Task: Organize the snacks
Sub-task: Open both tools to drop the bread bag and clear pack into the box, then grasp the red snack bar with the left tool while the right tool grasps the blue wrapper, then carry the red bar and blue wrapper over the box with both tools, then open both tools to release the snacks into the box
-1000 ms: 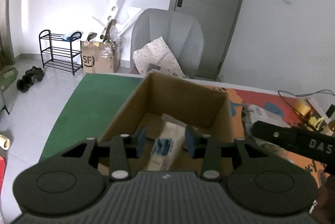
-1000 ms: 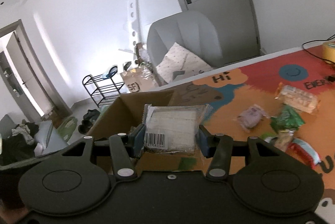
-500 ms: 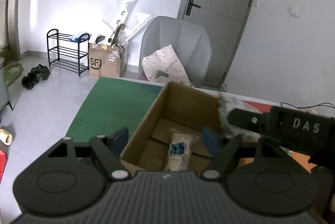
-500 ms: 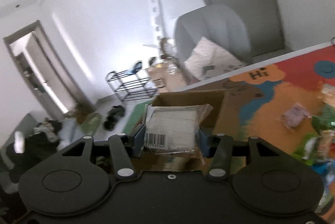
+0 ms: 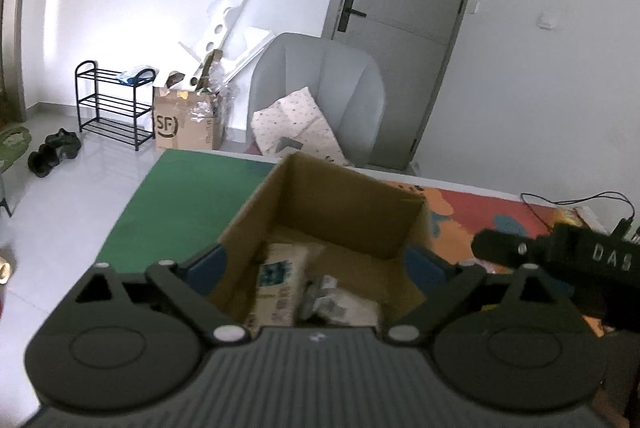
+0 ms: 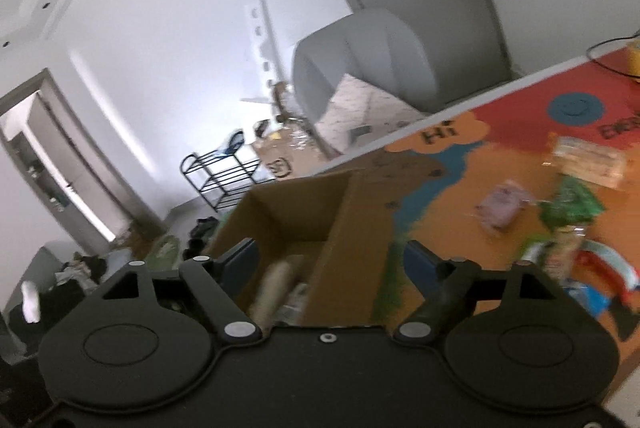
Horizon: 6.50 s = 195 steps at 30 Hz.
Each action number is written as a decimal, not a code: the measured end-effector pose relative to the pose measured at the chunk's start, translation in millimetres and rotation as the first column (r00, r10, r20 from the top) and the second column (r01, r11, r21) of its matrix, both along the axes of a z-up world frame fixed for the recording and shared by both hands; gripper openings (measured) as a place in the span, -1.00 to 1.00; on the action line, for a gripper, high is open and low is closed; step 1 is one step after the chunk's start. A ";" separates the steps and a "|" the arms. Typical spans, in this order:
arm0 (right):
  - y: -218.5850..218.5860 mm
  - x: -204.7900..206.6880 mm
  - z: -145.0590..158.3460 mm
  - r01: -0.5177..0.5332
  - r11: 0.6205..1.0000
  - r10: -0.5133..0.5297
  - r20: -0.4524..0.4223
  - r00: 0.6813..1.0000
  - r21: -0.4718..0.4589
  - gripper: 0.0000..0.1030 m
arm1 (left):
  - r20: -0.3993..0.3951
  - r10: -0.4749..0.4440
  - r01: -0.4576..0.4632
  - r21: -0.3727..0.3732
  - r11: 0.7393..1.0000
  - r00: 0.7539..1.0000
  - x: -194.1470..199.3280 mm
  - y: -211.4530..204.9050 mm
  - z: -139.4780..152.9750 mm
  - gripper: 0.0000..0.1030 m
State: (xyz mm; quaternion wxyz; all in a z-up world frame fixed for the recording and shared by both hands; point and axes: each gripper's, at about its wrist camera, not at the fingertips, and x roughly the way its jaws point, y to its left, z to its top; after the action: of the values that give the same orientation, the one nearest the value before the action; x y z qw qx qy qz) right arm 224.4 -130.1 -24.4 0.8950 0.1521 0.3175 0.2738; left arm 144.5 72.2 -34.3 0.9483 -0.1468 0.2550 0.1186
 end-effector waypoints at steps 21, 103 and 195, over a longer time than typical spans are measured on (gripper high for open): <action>-76.0 -13.6 -11.2 0.168 0.979 -0.168 0.011 0.986 -0.116 0.84 | -0.020 -0.149 0.148 -0.028 0.989 0.989 20.8 -63.2 -9.1 0.88; -98.3 5.3 -82.5 0.077 0.985 -0.093 -0.100 0.991 -0.154 0.38 | -0.234 -0.297 0.285 -0.083 0.955 0.926 44.3 -137.8 -90.6 -0.66; 39.5 -4.6 3.0 -0.115 0.993 0.115 0.001 0.993 0.020 -0.19 | 0.025 -0.022 0.024 -0.071 0.997 0.999 -8.9 27.8 7.1 0.62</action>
State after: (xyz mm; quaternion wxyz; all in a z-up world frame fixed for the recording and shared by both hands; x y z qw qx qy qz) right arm 219.8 -90.6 -21.3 0.8762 0.1425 0.3228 0.3284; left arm 135.6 100.0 -27.2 0.9467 -0.1792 0.2493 0.0969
